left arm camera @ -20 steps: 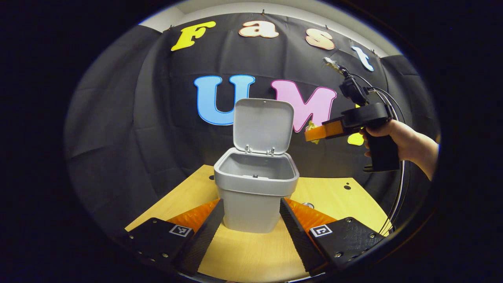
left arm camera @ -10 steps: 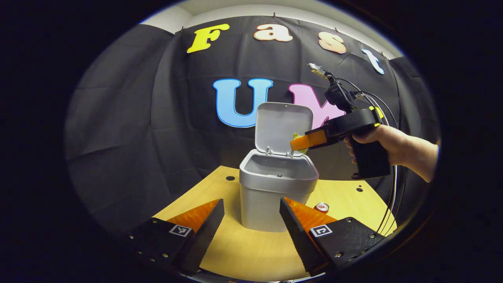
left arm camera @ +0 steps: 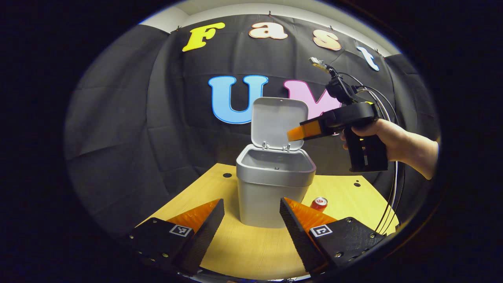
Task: Press the lid of the desktop garbage bin to open it, pick up the crumpled paper on the desktop and throw it into the bin, then pick up the pop can on the desktop and drop it into the bin, and finally close the garbage bin lid.
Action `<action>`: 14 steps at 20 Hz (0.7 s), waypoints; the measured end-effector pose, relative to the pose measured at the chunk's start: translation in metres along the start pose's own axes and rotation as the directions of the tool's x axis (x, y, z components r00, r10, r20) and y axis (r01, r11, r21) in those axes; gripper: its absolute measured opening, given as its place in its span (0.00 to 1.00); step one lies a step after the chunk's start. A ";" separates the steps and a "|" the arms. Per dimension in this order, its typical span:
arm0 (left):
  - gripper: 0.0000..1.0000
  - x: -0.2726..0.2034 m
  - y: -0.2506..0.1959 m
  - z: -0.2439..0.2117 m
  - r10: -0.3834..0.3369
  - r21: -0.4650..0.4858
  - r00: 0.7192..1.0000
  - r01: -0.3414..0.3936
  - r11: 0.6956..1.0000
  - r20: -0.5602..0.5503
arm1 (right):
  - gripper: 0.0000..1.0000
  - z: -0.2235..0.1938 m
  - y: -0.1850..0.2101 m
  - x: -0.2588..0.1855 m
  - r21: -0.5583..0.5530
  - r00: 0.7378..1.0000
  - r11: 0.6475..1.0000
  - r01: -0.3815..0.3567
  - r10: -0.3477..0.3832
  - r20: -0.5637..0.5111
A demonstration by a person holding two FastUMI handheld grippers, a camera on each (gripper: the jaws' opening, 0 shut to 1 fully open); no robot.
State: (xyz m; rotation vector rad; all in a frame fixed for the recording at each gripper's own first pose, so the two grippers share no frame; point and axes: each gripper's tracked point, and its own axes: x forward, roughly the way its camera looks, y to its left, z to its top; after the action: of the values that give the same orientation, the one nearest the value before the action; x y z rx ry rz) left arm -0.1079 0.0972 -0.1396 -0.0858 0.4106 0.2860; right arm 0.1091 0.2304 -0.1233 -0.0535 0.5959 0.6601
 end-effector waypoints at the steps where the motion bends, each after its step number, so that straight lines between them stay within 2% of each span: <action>1: 0.94 0.002 -0.009 -0.004 -0.029 0.000 1.000 0.029 1.000 0.003 | 0.99 0.004 -0.009 -0.007 -0.004 0.999 1.000 0.028 -0.028 0.028; 3: 0.93 0.012 -0.024 -0.012 -0.072 0.018 0.997 0.071 0.997 0.005 | 0.98 0.010 -0.027 -0.026 0.004 0.993 0.997 0.079 -0.079 0.085; 5: 0.93 0.028 -0.039 -0.019 -0.098 0.087 0.995 0.097 0.991 0.007 | 0.98 0.013 -0.047 -0.046 0.033 0.983 0.992 0.124 -0.127 0.133; 8: 0.94 0.051 -0.075 -0.042 -0.188 0.172 0.982 0.188 0.967 -0.017 | 0.99 0.006 -0.081 -0.072 0.103 0.958 0.972 0.209 -0.225 0.176; 11: 0.93 0.060 -0.107 -0.069 -0.271 0.181 0.961 0.276 0.944 -0.050 | 0.98 -0.011 -0.118 -0.100 0.128 0.922 0.940 0.316 -0.336 0.192; 14: 0.93 0.073 -0.142 -0.096 -0.353 0.144 0.932 0.362 0.921 -0.087 | 0.98 -0.038 -0.147 -0.129 0.164 0.882 0.901 0.401 -0.428 0.197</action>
State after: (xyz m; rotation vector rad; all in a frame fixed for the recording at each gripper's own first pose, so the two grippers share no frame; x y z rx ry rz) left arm -0.0390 -0.0336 -0.2533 -0.0126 0.4670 -0.1121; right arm 0.0958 0.0329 -0.1055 0.0070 0.3801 0.2057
